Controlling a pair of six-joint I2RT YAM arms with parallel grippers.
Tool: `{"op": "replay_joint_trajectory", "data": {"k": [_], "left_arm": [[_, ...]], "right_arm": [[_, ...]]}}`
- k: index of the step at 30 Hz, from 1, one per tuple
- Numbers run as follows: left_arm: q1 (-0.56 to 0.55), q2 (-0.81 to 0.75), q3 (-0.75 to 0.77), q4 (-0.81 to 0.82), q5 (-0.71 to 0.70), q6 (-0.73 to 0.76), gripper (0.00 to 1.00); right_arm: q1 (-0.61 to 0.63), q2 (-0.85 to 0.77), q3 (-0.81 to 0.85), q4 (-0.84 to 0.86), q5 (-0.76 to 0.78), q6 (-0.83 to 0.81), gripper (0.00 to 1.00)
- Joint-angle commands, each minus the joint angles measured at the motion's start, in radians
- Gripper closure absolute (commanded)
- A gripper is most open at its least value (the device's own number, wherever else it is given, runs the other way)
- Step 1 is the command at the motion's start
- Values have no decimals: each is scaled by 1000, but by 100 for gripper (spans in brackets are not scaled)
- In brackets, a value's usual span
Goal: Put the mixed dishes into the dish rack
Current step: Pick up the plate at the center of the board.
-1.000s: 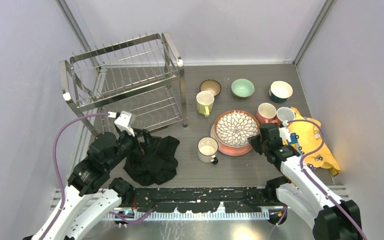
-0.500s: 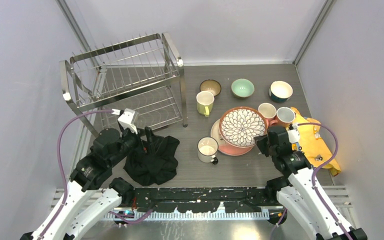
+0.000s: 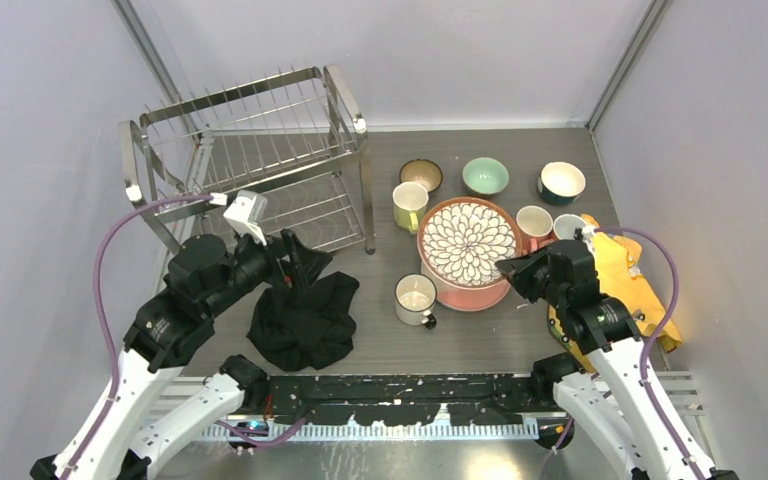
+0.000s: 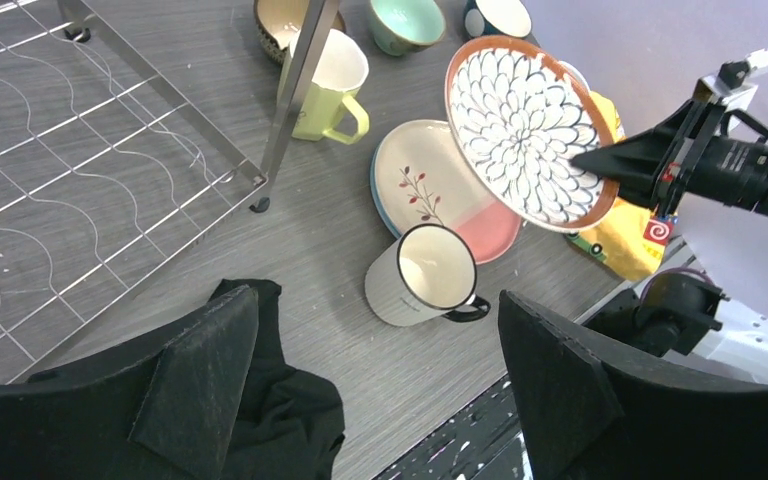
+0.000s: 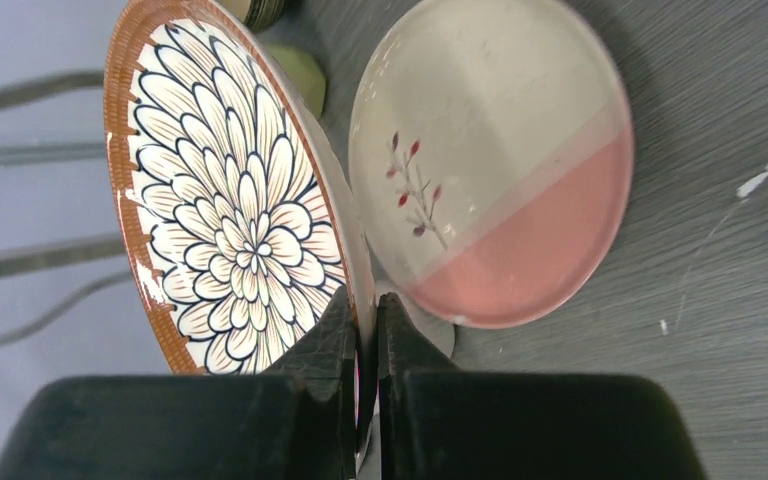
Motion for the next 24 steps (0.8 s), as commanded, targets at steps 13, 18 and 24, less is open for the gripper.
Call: {"op": "replay_joint_trajectory", "data": {"k": [13,18,24], "left_arm": [[2,259,131,-68,114,-174,24],[2,308,114,-65,128,-236,29],[2,320,63,-68,120,-273,33]], "right_arm": [[288,129,123,356,-201,-42,99],[437,187,146,431,-46,-53,99],[503,176,159,501,44,-95,99]]}}
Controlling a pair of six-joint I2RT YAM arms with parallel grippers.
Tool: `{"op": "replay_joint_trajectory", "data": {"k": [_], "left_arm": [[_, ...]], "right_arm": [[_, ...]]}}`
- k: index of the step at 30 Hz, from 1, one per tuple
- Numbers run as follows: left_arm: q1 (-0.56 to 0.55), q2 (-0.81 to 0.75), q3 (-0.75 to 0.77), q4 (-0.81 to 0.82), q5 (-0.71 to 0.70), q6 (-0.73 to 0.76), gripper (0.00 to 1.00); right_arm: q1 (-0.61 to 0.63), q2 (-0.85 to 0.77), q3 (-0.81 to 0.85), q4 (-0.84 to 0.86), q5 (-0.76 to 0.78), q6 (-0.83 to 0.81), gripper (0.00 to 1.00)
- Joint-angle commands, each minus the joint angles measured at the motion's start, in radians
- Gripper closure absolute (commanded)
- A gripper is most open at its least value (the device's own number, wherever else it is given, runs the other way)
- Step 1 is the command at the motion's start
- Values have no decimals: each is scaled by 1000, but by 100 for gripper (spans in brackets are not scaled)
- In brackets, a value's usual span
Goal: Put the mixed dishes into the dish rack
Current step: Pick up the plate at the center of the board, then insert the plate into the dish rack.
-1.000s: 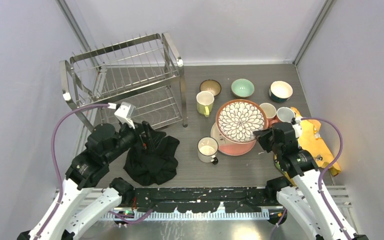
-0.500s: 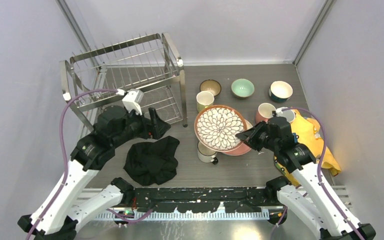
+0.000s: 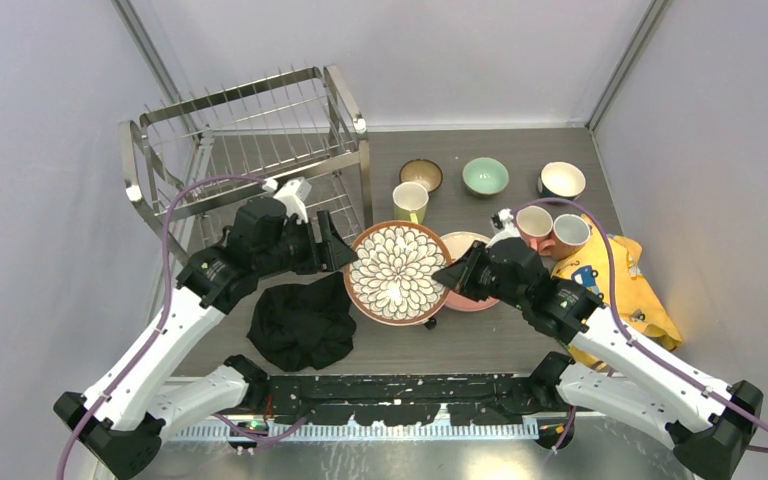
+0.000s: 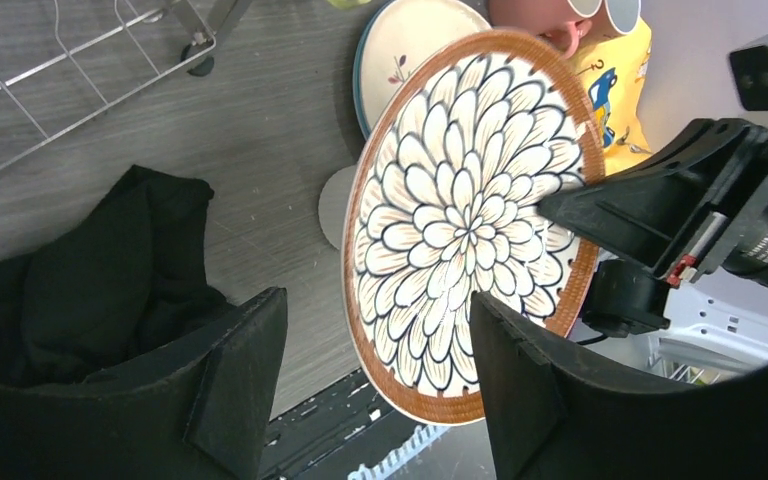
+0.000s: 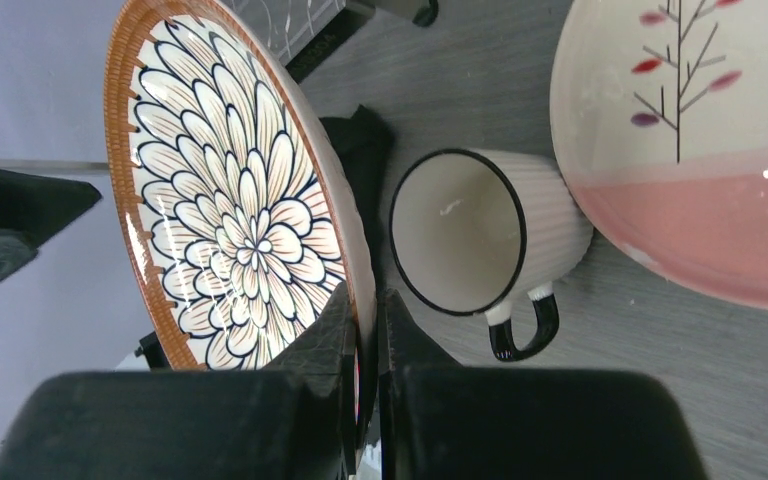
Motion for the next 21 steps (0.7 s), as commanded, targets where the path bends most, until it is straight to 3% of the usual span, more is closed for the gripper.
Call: {"op": "replay_joint_trajectory", "data": {"k": [1,14,21], "left_arm": [[2,2,-32,16,22,-47,34],[2,9,-96,90,80,-91,46],[2,18,-105,112,86,-123,63]], "right_arm": [[27,-48,91,289,95,2,99],[51,-49,59,380,99,7,99],[74,-21,48,414,96,0,99]]}}
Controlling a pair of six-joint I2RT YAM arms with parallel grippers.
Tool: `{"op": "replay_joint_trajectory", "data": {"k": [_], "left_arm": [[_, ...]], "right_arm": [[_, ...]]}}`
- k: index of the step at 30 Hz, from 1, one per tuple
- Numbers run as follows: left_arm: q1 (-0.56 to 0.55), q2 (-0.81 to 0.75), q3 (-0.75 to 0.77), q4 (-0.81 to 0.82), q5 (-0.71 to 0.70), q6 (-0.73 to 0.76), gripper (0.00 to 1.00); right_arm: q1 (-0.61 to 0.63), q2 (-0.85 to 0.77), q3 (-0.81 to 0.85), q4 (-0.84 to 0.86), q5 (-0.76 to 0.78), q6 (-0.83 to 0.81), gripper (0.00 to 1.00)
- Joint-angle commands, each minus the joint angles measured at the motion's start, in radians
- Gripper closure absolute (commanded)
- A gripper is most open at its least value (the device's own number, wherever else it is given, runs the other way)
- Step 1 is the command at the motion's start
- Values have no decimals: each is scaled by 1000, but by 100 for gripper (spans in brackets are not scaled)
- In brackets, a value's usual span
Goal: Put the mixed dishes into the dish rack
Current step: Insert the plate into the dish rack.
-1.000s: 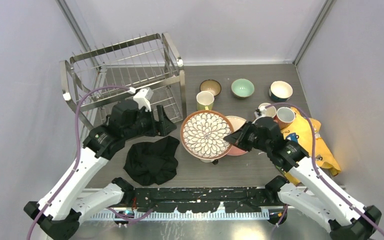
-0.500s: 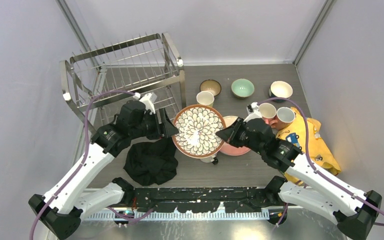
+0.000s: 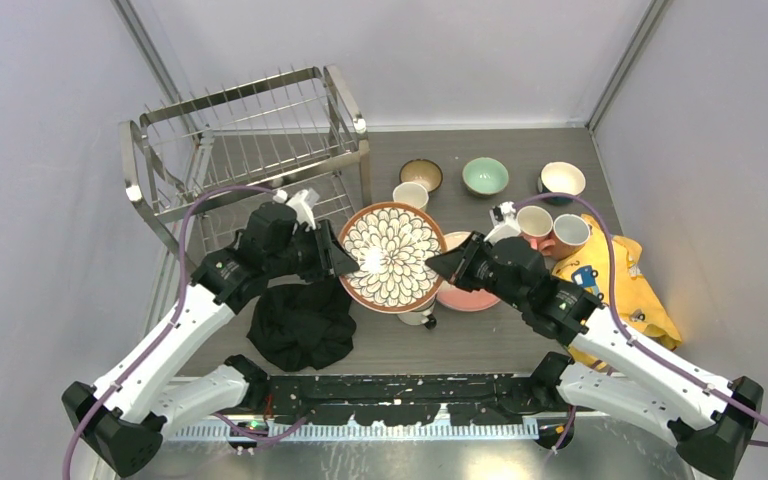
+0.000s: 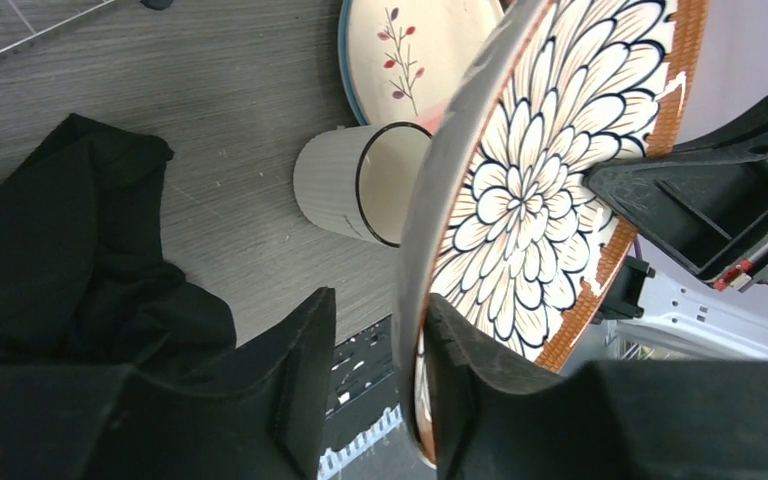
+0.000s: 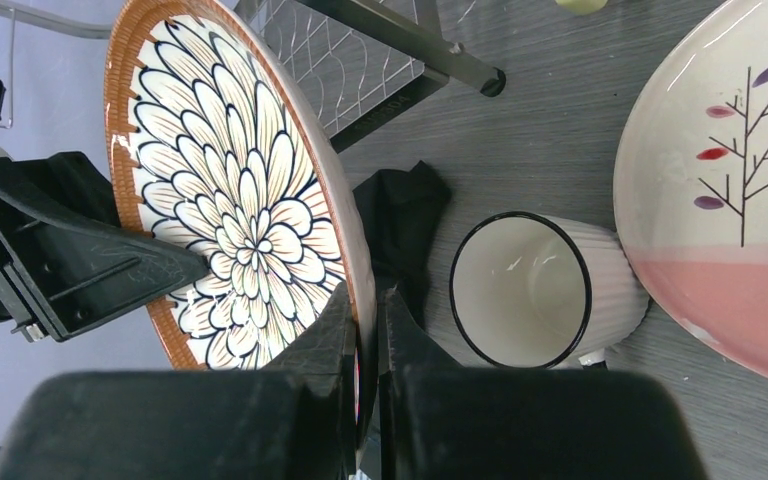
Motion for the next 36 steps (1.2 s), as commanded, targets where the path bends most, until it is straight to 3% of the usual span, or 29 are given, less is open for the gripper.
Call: {"op": "replay_joint_trajectory", "data": {"k": [1,6,10,17,25,29,34,36], "left_arm": [[2,-1,-5,55,11,-27,64],[2,-22,-41,104,-46,-103,73],[2,-37,-88,160,-71,-158,98],[2,-67,-95,150,-130,-164,100],[2,-115,-82,148,-135,-163,100],[2,-110,-45,122,-92,-140,100],[3,-105,6,83,-49,-116,100],[2,-111,21,80,-41,-108,100]], "right_arm": [[24,-17,38,258,8,28,99],[46,-1,5,286,30,29,99],[60,15,-15,319,39,45,99],[68,7,-30,309,48,47,96],[68,-43,-32,221,69,53,58],[69,-100,-32,157,102,53,31],[68,-193,-23,49,154,50,4],[68,-232,-17,5,187,46,0]]}}
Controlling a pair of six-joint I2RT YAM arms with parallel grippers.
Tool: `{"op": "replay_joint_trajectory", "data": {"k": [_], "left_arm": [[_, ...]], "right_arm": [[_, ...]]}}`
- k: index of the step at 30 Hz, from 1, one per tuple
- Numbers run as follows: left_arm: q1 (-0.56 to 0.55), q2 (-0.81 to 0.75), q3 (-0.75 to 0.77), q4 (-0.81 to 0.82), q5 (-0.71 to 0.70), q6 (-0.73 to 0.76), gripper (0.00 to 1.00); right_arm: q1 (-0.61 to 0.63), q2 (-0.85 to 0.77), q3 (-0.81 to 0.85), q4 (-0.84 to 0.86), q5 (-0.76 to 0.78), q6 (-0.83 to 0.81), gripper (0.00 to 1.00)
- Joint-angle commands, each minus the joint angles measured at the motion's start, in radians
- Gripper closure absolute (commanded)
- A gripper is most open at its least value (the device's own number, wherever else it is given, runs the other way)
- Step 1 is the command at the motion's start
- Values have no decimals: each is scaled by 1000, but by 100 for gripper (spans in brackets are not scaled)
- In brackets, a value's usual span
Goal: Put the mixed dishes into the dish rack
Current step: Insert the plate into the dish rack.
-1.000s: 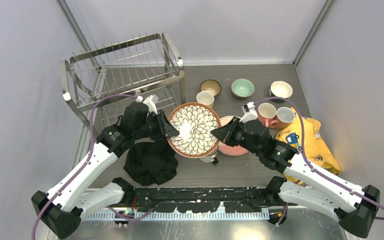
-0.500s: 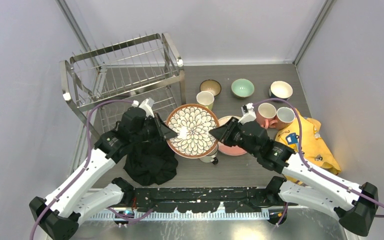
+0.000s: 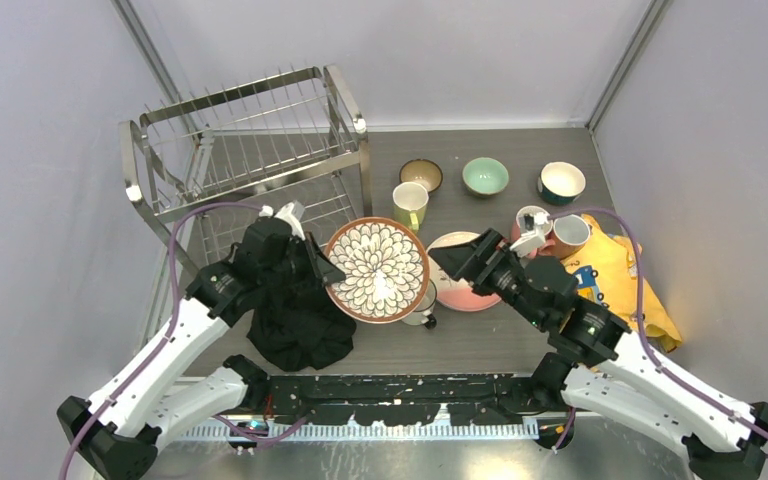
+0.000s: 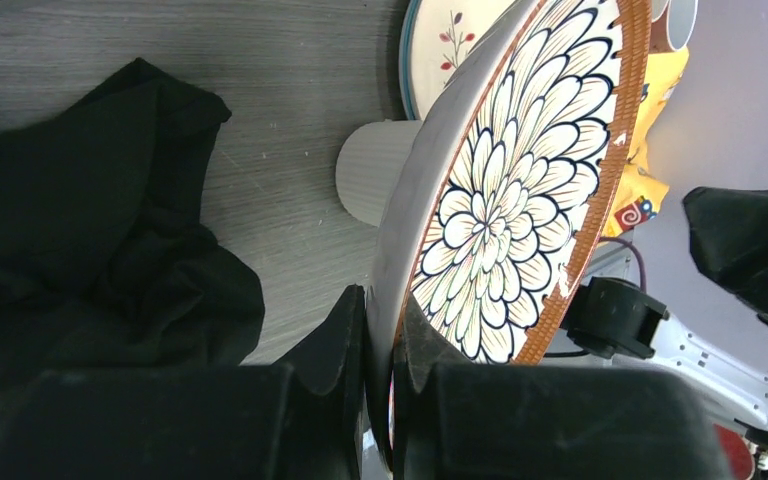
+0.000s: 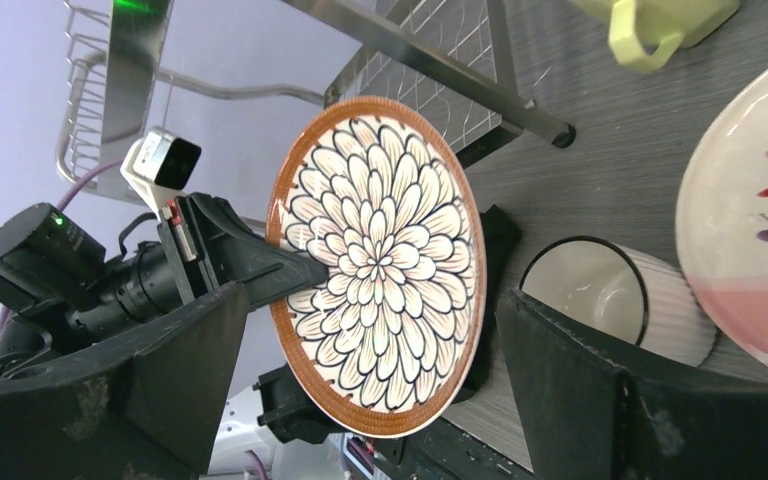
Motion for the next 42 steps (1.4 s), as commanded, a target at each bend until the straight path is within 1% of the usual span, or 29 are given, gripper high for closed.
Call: {"op": "replay_joint_trajectory", "data": {"k": [1,6,10,13,19,22,27,31,35,42], "left_arm": [[2,-31,113,99,53,11,100],[3,-35,158,116,105,36,100],[4,-28,208,124,131,64,100],[2,-23,241,148,139,82,100],[3,9,359,136,108,143,100],[3,20,415,126,50,164,100],[3,44,506,88,-107,184,100],[2,67,552,95,-166,176,100],[2,112,651,40,-251,199,100],[4,128,765,54,-389,243,100]], "right_arm": [[4,-80,42,-90,107,-11,0],[5,-142,56,-180,189,-24,0],[5,-166,54,-214,229,-24,0],[5,-169,48,-220,239,-18,0],[4,-155,40,-235,238,-4,0],[5,-155,34,-240,240,2,0],[4,-158,27,-247,242,10,0],[5,-161,27,-269,251,15,0],[5,-171,25,-301,260,21,0],[4,-199,3,-325,272,44,0]]}}
